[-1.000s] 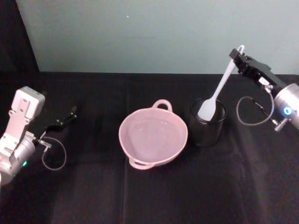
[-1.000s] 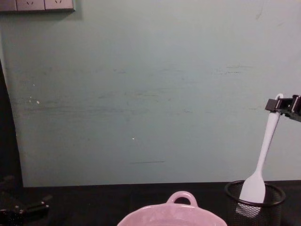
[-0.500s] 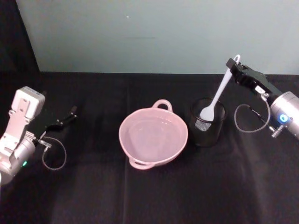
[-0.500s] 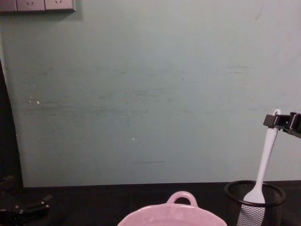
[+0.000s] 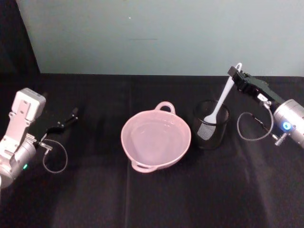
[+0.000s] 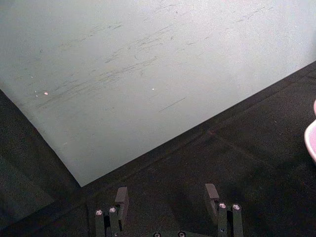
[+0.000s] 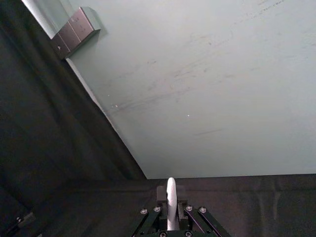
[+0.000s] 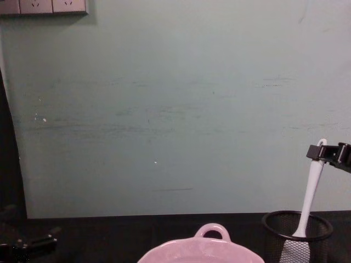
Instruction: Use the one hand to pick up the spoon and stir the clear water in the bowl.
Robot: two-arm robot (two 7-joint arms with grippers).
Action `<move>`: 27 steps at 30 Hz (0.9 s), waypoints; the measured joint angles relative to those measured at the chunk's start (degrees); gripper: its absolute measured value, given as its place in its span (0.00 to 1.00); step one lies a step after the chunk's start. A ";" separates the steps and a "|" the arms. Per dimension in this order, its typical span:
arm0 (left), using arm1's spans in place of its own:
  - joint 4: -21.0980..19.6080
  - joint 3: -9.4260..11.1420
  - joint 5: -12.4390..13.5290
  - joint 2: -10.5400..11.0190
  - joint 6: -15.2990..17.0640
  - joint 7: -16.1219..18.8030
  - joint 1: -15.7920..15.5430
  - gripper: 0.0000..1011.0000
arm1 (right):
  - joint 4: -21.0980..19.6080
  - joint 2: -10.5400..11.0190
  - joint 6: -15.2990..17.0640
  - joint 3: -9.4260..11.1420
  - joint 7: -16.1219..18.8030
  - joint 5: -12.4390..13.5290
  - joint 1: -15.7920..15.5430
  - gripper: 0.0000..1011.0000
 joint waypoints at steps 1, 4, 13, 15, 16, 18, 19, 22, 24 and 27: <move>0.00 0.00 0.00 0.00 0.00 0.00 0.00 1.00 | 0.05 0.02 -0.02 -0.03 0.05 0.07 -0.03 0.12; 0.00 0.00 0.00 0.00 0.00 0.00 0.00 1.00 | 0.34 0.13 -0.07 -0.26 0.29 0.19 -0.09 0.12; 0.00 0.00 0.00 0.01 0.00 0.00 0.00 1.00 | 0.72 0.25 -0.21 -0.85 0.30 0.25 -0.09 0.12; 0.00 0.00 0.00 0.00 0.00 0.00 0.00 1.00 | 0.76 0.27 -0.22 -0.97 0.28 0.25 -0.07 0.12; 0.00 0.00 0.00 0.01 0.00 0.00 0.00 1.00 | 0.80 0.28 -0.27 -1.06 0.26 0.22 -0.06 0.12; 0.00 0.00 0.00 0.00 0.00 0.00 0.00 1.00 | 0.86 0.28 -0.34 -1.11 0.23 0.19 -0.06 0.12; 0.00 0.00 0.00 0.00 0.00 0.00 0.00 1.00 | 0.92 0.27 -0.45 -1.14 0.17 0.18 -0.06 0.12; 0.00 0.00 0.00 0.00 0.00 0.00 0.00 1.00 | 1.07 0.22 -0.56 -1.15 0.12 0.17 -0.06 0.12; 0.00 0.00 0.00 0.00 0.00 0.00 0.00 1.00 | 1.07 0.22 -0.56 -1.15 0.10 0.15 -0.06 0.12; 0.00 0.00 0.00 0.00 0.00 0.00 0.00 1.00 | 1.05 0.20 -0.56 -1.15 0.08 0.13 -0.06 0.12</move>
